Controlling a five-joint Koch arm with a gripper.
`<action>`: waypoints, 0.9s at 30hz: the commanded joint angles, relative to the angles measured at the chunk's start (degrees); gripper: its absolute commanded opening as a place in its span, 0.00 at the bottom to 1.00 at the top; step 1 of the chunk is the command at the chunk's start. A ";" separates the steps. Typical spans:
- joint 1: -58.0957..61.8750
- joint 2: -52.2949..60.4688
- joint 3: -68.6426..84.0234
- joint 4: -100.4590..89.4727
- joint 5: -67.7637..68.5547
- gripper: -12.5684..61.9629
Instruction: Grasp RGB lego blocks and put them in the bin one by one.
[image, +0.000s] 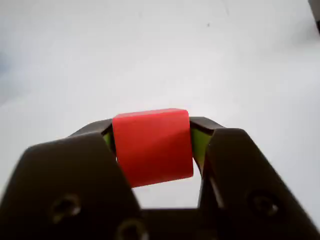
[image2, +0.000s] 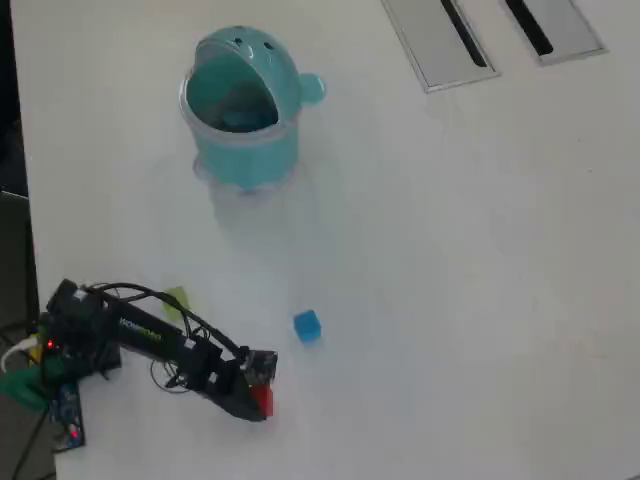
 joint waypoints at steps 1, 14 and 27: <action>-1.14 5.01 -2.55 -1.58 0.88 0.36; -7.29 13.80 3.43 -17.14 5.62 0.36; -15.56 26.54 12.83 -26.81 11.25 0.33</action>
